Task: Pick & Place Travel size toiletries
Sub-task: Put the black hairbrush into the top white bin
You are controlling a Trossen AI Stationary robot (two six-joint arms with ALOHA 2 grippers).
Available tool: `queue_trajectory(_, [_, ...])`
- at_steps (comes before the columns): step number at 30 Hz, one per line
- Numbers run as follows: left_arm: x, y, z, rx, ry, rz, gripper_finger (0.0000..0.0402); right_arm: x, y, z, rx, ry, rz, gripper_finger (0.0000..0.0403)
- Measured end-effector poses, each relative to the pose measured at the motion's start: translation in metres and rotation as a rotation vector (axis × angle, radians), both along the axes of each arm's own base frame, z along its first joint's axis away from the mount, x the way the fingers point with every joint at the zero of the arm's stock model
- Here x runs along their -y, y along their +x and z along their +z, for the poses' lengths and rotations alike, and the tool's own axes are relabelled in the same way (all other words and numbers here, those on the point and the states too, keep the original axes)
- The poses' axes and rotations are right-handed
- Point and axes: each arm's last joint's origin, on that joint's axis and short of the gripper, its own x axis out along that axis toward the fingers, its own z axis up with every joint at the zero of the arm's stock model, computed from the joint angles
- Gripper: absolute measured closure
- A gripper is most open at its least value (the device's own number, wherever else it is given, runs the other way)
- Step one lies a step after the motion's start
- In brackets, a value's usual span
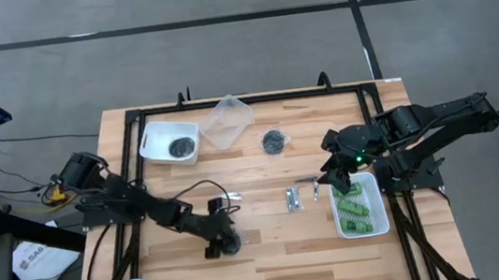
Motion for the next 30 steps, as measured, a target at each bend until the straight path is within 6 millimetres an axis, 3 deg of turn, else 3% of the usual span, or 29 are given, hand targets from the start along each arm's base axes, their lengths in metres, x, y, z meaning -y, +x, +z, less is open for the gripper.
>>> queue_trajectory(8, [0.002, 0.002, -0.015, -0.06, -0.065, 0.036, 0.0218, 0.0, 0.0, 0.0, 0.0, 0.0, 0.0, 0.0184])
queue_trajectory(19, [-0.005, 0.0, 0.004, -0.02, -0.086, 0.06, 0.039, 0.0, 0.0, 0.0, 0.0, 0.0, 0.0, 0.0184])
queue_trajectory(27, [-0.008, 0.004, 0.009, 0.003, -0.108, 0.092, 0.04, 0.0, 0.0, 0.0, 0.0, 0.001, -0.001, 0.0184])
queue_trajectory(30, [-0.007, 0.007, 0.022, 0.054, -0.131, 0.094, 0.0401, 0.0, 0.0, 0.0, 0.0, 0.0, 0.0, 0.0184])
